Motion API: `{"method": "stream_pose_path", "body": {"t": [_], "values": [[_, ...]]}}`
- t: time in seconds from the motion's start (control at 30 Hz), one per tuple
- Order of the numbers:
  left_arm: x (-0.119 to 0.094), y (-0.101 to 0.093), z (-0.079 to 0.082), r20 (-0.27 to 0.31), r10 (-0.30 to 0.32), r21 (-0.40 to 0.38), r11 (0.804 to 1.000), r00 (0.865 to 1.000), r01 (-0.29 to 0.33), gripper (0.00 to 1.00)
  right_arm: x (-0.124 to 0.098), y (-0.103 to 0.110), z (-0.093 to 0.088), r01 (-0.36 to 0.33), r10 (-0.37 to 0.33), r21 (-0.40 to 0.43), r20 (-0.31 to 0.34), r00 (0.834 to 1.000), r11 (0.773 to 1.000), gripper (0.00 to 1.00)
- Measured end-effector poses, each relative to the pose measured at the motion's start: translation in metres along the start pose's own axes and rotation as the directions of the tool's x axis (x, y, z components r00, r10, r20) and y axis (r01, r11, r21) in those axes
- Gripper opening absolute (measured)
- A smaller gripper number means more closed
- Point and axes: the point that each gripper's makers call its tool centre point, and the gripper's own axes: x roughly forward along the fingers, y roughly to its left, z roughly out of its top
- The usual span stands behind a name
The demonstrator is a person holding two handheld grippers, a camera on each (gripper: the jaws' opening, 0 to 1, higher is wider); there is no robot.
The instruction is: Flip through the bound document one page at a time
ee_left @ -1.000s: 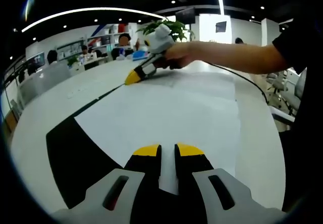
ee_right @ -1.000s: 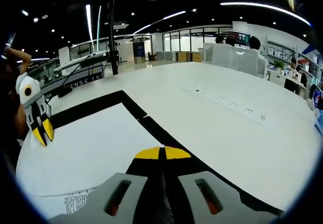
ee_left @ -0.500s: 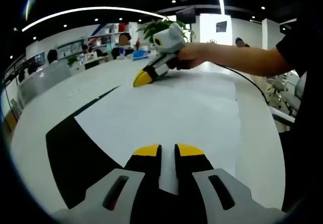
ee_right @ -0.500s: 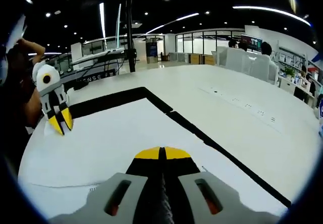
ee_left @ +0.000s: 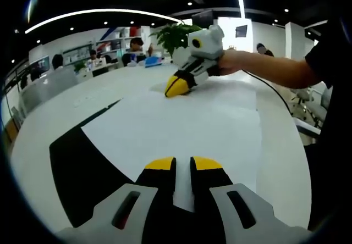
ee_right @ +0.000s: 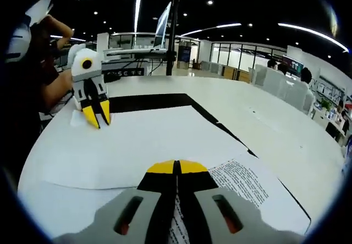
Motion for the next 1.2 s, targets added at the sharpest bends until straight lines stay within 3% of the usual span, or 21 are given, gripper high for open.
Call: {"method": "stream_pose_path", "body": {"t": [0.13,0.27,0.53,0.63,0.67,0.77,1.2], "values": [[0.0,0.0,0.0,0.002,0.0,-0.002,1.0,1.0,0.0,0.14,-0.005,0.042,0.003,-0.067,0.067,-0.012,0.019,0.998,0.998,0.02],[0.0,0.001,0.0,0.0,-0.002,-0.004,1.0,1.0,0.002,0.14,-0.006,0.049,0.003,-0.082,0.083,-0.054,0.004,0.997,0.995,0.02],[0.001,0.001,-0.001,0.005,-0.001,-0.003,1.0,1.0,0.001,0.14,-0.017,0.063,0.001,-0.095,0.096,-0.054,0.016,0.995,0.994,0.02],[0.001,0.002,-0.001,0.01,-0.001,-0.003,1.0,1.0,0.001,0.14,-0.019,0.081,0.001,-0.121,0.123,-0.056,0.026,0.992,0.991,0.02],[0.001,0.002,-0.001,0.01,-0.001,-0.004,1.0,1.0,0.001,0.14,-0.021,0.079,0.001,-0.125,0.128,-0.075,0.033,0.991,0.989,0.02],[0.001,0.002,-0.001,0.012,0.0,-0.006,1.0,1.0,0.001,0.14,-0.023,0.096,-0.003,-0.157,0.158,-0.095,0.004,0.987,0.983,0.02],[0.001,0.002,-0.002,0.014,0.001,-0.004,1.0,1.0,-0.001,0.14,-0.036,0.117,-0.01,-0.182,0.182,-0.07,-0.007,0.983,0.981,0.02]]}}
